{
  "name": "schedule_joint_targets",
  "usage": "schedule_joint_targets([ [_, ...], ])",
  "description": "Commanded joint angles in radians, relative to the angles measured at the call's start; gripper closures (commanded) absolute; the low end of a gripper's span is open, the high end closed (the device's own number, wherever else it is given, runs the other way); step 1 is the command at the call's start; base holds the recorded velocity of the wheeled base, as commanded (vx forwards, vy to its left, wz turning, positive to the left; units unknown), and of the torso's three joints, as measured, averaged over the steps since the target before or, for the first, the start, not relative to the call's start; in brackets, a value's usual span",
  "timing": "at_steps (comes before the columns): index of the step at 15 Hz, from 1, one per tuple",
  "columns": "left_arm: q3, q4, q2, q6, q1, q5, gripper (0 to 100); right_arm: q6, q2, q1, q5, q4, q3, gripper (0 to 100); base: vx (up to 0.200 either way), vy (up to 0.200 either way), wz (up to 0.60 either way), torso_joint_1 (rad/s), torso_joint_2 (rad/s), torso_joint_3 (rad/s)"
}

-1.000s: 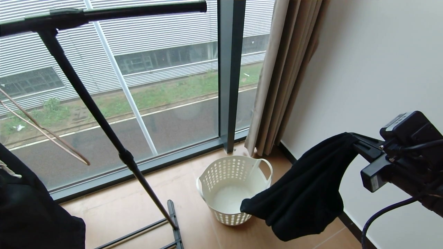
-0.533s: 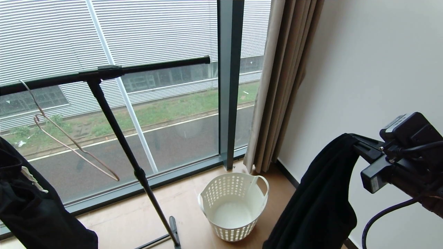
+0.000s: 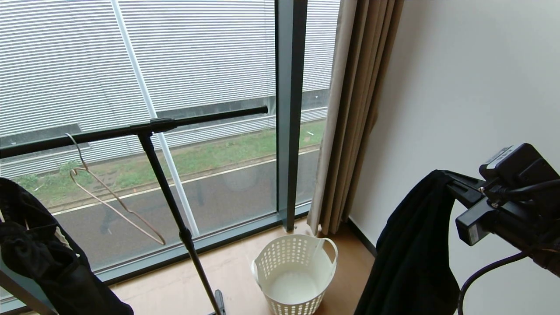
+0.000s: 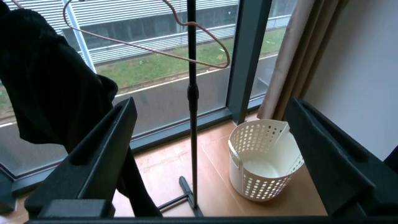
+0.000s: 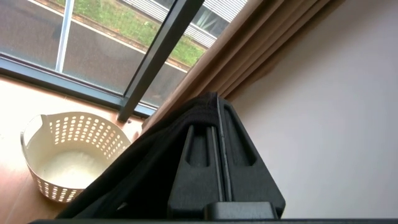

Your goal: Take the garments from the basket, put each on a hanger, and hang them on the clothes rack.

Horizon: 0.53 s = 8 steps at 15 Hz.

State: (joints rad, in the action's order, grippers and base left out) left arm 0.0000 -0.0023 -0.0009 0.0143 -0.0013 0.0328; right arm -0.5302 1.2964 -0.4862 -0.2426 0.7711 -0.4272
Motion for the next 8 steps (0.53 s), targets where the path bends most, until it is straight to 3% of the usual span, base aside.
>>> schedule_joint_targets([
  [1,0.0,-0.001,0.001,-0.002,0.001,-0.001,0,-0.001,0.003,0.0,0.0,0.001,0.001,100,0.0,0.0,0.0,0.173,-0.36,-0.188],
  [3,0.0,-0.001,0.001,0.0,0.0,-0.001,0,-0.001,0.0,0.0,0.0,0.002,0.004,100,0.0,0.0,0.0,0.127,-0.28,-0.129],
  [8,0.0,-0.001,0.001,0.001,0.001,0.001,0,-0.001,-0.005,0.0,0.0,0.002,0.007,100,0.0,0.0,0.0,0.007,-0.01,-0.006],
])
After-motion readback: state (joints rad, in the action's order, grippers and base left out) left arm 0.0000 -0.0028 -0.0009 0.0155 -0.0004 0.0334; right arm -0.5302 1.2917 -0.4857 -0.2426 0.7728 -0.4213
